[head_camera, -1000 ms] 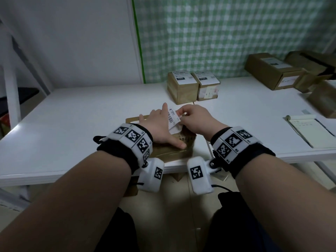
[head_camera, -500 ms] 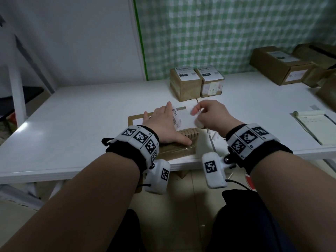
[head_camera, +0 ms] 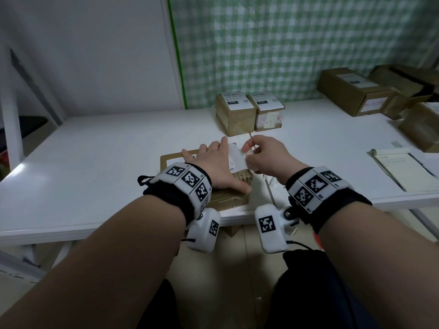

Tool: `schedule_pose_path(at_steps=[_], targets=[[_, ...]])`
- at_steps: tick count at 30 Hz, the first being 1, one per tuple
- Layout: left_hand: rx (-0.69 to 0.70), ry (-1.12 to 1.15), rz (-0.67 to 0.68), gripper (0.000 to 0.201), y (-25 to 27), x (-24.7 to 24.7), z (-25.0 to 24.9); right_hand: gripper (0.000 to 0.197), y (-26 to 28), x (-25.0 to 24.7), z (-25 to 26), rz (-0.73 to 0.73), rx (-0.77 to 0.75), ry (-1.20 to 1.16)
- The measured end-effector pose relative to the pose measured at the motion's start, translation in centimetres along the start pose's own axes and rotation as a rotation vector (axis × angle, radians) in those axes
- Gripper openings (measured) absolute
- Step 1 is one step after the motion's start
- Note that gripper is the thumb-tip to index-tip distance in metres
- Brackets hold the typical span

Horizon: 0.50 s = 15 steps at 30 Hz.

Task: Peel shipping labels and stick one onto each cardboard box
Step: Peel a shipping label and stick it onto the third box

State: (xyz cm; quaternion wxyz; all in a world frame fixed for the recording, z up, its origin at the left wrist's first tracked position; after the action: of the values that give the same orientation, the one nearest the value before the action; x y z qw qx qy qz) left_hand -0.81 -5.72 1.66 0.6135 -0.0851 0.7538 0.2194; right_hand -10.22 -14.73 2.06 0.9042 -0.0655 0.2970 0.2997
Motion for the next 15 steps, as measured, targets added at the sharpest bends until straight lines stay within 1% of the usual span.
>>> schedule_pose_path(at_steps=[4,7,8,11,13,15], targets=[[-0.017,0.012,-0.019,0.138,0.0,0.1,0.1,0.029,-0.3,-1.9,-0.9,-0.116,-0.04,0.138],[-0.013,0.017,-0.022,0.135,0.2,0.0,0.1,0.029,-0.3,-4.1,-2.4,-0.238,0.014,0.284],[-0.011,0.017,-0.021,0.134,0.2,0.0,0.0,0.028,-0.2,-5.1,-3.3,-0.294,0.051,0.284],[-0.011,0.006,-0.023,0.132,0.1,0.1,0.0,0.029,0.3,-7.5,-5.7,-0.407,0.134,0.151],[-0.01,-0.001,-0.023,0.132,0.0,0.1,-0.1,0.029,0.2,-7.7,-6.7,-0.407,0.161,0.114],[-0.009,-0.003,-0.025,0.131,0.0,0.1,-0.1,0.028,-0.1,-7.2,-7.3,-0.375,0.184,0.129]])
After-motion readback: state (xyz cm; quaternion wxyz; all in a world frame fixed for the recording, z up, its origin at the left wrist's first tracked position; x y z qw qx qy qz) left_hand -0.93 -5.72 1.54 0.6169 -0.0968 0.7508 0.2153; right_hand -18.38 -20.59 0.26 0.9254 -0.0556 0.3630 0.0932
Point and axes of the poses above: each hand's wrist, its own y-axis away from the middle knuckle, its own x-axis out of the palm, z = x × y, the point moved 9 cm from there along -y, towards the middle knuckle, and after that the axes turned 1 degree about x, right-handed, at the moved point
